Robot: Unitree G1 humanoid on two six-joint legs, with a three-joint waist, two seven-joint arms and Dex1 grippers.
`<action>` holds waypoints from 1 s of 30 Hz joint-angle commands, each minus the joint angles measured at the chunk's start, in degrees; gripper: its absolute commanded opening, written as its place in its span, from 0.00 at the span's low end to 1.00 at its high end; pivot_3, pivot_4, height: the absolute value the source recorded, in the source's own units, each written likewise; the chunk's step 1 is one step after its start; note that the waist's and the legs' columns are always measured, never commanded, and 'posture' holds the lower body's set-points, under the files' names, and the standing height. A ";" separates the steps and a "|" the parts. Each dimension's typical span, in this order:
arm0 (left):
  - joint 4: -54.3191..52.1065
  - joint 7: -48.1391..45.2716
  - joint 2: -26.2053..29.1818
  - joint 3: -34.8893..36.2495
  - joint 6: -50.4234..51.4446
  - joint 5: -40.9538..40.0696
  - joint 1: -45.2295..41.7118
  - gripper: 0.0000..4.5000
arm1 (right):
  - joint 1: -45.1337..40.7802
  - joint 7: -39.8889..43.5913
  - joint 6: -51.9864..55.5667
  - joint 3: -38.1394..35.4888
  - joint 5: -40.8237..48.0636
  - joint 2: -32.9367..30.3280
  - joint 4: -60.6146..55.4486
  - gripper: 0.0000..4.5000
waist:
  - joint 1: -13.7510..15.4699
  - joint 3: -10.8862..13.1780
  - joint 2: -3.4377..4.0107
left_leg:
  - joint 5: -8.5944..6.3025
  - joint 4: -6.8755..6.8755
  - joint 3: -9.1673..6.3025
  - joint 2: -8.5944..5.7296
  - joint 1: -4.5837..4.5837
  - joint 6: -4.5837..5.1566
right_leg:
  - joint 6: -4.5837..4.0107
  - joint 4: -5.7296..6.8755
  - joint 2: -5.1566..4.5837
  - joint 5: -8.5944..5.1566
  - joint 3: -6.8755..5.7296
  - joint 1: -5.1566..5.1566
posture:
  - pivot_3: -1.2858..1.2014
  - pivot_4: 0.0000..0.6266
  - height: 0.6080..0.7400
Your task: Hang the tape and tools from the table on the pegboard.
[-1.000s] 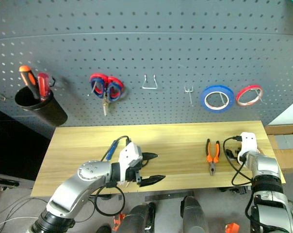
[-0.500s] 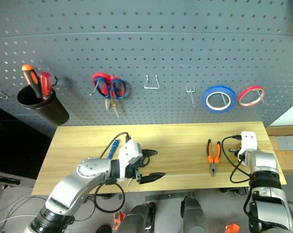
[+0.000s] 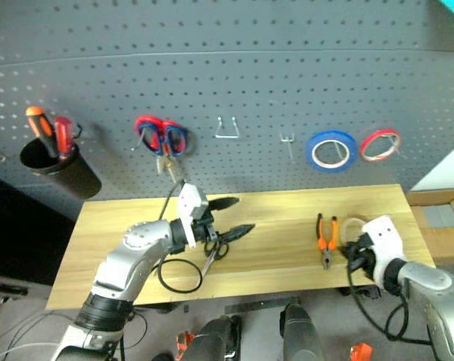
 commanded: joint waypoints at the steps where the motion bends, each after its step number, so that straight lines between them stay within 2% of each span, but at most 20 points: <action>1: 0.10 -2.71 0.65 1.05 -4.15 -0.62 0.89 0.99 | -7.98 -2.34 -1.34 -0.01 2.15 -0.07 -4.94 0.02 | -1.01 -0.10 -0.10 | 0.04 0.08 0.08 0.01 0.12 0.05 | 0.05 0.00 0.00 0.12 0.08 0.10 | 0.37 0.32 1.00; 6: -2.25 -2.27 1.04 1.45 -4.74 -0.59 3.00 0.99 | -20.17 -6.05 -2.54 6.72 -1.28 0.79 0.09 0.02 | -1.68 -0.45 -0.15 | 0.28 0.36 0.06 0.15 0.08 0.06 | -0.01 0.10 0.04 0.50 0.06 0.12 | 0.38 0.29 1.00; 11: -2.77 -0.01 1.06 2.06 -5.09 0.12 4.16 0.99 | -25.33 -5.01 -5.53 14.93 -3.81 2.11 4.28 0.02 | -1.41 -0.61 -0.10 | 0.33 0.45 -0.04 0.19 -0.18 0.00 | -0.44 0.16 0.21 0.73 0.07 -0.11 | 0.40 0.26 1.00; 20: -6.10 2.23 2.67 3.04 -3.94 0.01 6.81 0.99 | -29.91 -2.98 -11.07 20.96 -7.95 3.68 12.73 0.02 | -0.88 -0.81 -0.11 | 0.32 0.49 0.02 0.10 -0.25 0.01 | -0.49 0.13 0.22 0.76 0.17 -0.17 | 0.42 0.23 1.00; 30: -8.49 4.34 3.32 3.68 -3.41 0.01 8.35 0.99 | -34.46 -3.13 -17.70 25.52 -14.37 8.45 21.71 0.02 | 0.44 -2.43 -0.07 | 0.35 0.50 0.02 0.17 -0.15 -0.05 | -0.55 0.20 0.38 0.80 0.21 -0.17 | 0.43 0.21 1.00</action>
